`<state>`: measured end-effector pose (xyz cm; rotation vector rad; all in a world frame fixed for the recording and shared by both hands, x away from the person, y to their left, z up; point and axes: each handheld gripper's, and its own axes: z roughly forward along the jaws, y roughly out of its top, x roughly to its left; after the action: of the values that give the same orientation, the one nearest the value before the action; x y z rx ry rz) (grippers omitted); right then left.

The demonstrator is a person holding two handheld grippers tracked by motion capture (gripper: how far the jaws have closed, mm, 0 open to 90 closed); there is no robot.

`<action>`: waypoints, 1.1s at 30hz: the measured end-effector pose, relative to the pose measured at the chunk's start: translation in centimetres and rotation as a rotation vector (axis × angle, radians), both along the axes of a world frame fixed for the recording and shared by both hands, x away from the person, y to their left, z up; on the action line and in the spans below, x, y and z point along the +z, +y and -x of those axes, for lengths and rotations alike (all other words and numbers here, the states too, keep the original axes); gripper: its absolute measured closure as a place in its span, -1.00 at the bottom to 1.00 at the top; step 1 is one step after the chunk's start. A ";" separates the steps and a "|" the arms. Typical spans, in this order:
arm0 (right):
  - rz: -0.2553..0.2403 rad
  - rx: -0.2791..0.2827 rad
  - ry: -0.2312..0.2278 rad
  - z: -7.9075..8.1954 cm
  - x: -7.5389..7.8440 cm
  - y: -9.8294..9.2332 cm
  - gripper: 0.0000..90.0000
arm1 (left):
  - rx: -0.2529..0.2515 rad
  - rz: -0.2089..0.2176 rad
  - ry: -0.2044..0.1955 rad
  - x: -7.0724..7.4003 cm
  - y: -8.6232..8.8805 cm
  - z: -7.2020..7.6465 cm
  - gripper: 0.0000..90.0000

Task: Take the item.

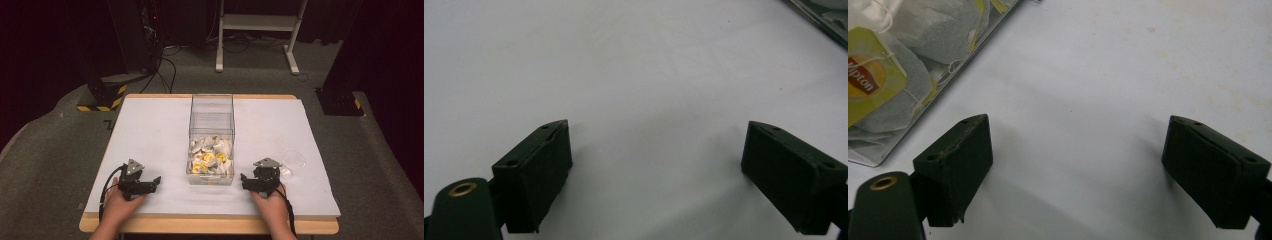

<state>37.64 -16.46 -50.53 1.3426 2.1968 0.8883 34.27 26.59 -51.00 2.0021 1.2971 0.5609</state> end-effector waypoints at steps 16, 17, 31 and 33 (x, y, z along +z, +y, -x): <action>-0.003 0.001 0.002 0.0 0.0 0.0 -0.72 | -0.002 -0.002 -0.002 0.0 0.0 0.0 -0.71; -0.003 0.001 0.002 0.0 0.0 0.0 -0.72 | -0.002 -0.002 -0.002 0.0 0.0 0.0 -0.71; -0.005 -0.010 -0.002 -0.1 0.1 -0.1 -0.72 | -0.001 -0.001 0.000 0.0 0.0 0.0 -0.71; -0.028 -0.028 0.004 -0.1 0.2 -0.3 -0.72 | 0.000 -0.001 0.001 0.0 0.0 0.0 -0.71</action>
<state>37.73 -16.77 -50.29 1.3855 2.1710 0.9106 34.28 26.59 -50.99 2.0031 1.2972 0.5606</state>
